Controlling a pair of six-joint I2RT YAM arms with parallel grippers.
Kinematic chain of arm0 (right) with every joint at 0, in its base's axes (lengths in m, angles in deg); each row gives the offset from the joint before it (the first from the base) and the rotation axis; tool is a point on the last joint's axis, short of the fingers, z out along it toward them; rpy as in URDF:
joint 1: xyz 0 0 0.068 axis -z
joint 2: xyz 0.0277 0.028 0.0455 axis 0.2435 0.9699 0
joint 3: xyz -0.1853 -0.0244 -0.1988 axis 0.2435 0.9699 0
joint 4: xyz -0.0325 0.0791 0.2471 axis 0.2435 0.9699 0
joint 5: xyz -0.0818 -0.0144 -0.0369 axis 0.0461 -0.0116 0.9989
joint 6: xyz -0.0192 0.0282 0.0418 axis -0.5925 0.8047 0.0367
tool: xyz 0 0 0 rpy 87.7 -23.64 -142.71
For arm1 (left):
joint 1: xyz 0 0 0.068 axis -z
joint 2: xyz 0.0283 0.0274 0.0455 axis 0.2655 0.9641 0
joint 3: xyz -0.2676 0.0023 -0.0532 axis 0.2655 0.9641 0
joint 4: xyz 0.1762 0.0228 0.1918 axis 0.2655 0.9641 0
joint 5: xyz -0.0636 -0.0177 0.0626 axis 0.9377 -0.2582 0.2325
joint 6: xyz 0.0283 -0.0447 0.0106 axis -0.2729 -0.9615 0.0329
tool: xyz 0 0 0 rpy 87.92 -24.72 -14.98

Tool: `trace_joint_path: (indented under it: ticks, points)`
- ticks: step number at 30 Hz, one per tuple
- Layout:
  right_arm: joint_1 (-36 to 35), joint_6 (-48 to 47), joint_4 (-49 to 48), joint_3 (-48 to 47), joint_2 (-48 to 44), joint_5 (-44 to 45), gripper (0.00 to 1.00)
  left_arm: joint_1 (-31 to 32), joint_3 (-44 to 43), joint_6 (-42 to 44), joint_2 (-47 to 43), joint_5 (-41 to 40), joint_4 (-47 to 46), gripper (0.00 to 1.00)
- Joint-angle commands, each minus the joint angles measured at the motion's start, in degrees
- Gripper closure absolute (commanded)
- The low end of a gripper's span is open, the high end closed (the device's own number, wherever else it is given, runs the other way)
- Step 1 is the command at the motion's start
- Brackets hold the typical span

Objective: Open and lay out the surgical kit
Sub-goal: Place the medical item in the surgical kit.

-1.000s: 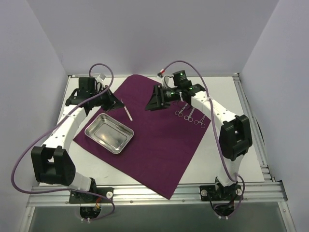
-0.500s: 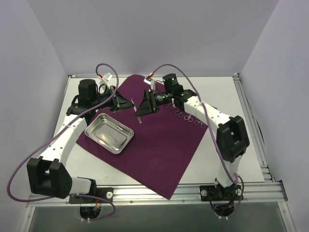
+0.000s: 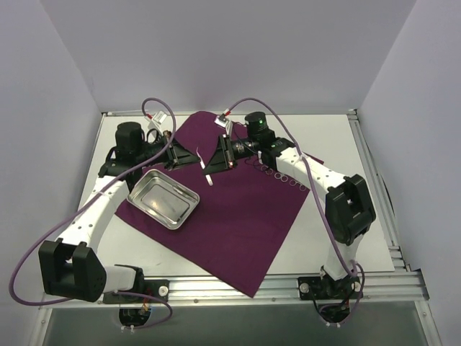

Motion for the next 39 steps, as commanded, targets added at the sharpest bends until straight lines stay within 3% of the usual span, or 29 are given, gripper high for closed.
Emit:
trace_joint_path:
  ticks: [1,2,3,5,6,8,9,12,16,20,30,39]
  points:
    - [-0.30,2.38,-5.96,0.28,-3.35,-2.86,1.00,0.09,-1.35,0.25,-1.13,-0.27,-1.69,0.93]
    - [-0.38,2.47,-5.43,0.11,-3.18,-2.59,1.00,0.01,-2.40,0.61,-1.04,-1.85,-0.20,0.66]
    - [-0.21,2.56,-4.91,-0.33,-3.09,-1.20,1.00,-0.08,-3.11,1.83,-1.30,-3.87,3.12,0.54]
    - [0.49,1.86,-0.63,-1.47,-1.69,1.17,1.00,-0.43,-4.86,2.98,-2.53,-10.20,6.04,0.37]
    - [0.93,-0.84,2.45,-4.00,-0.99,5.80,1.00,-0.70,-5.66,4.20,-2.97,-12.05,9.62,0.35]
    - [1.81,-3.23,13.43,-7.52,1.82,12.49,1.00,-1.40,-7.67,5.96,-2.97,-18.09,14.29,0.32]
    - [2.94,-3.68,15.73,-10.41,2.62,20.01,1.00,-1.31,-9.86,8.06,-2.97,-20.65,19.10,0.30]
    - [4.53,-1.05,19.97,-12.63,5.87,30.26,1.00,-1.40,-12.25,11.23,-2.62,-28.31,25.54,0.29]
    - [5.68,-0.69,29.44,-20.44,12.36,46.40,1.00,-1.49,-12.17,14.49,-1.31,-32.36,29.25,0.29]
    - [7.87,5.96,30.87,-21.60,15.10,55.20,1.00,-1.67,-11.82,17.74,-0.25,-32.46,31.01,0.30]
    - [11.48,14.60,37.99,-25.82,20.64,70.52,1.00,-2.10,-12.17,21.26,2.21,-29.65,30.14,0.30]
    - [11.74,16.09,43.96,-31.35,27.85,75.27,1.00,-4.04,-12.52,21.97,5.37,-25.61,28.91,0.32]
